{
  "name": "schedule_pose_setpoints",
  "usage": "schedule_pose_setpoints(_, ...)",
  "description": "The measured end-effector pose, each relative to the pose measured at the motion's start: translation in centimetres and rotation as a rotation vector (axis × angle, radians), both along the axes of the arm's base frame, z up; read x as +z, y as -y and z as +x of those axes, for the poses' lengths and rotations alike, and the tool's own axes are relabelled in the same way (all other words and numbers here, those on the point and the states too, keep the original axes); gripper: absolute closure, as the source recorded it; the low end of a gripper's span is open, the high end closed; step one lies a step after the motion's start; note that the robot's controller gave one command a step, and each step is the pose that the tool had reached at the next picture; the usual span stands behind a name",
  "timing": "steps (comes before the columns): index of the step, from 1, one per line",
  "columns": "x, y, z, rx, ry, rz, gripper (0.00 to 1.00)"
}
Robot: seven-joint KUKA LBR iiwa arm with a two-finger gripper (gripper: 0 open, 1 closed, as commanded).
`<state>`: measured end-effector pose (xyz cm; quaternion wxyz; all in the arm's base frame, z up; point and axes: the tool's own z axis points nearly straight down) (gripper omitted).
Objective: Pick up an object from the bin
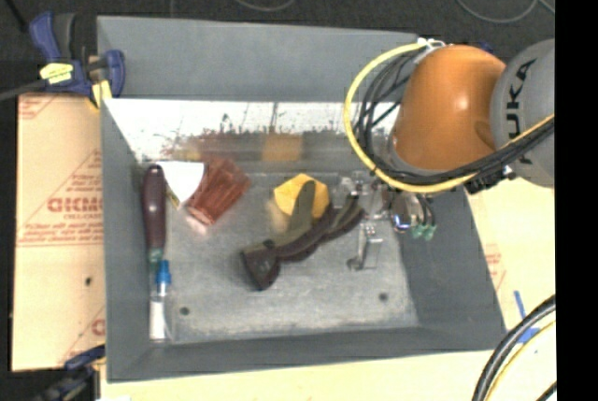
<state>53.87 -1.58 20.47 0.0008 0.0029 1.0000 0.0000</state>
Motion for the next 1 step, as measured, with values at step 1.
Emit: schedule_pose_setpoints(1, -3.87, -0.32, 1.91, 0.134, 0.003, -0.001, 0.00)
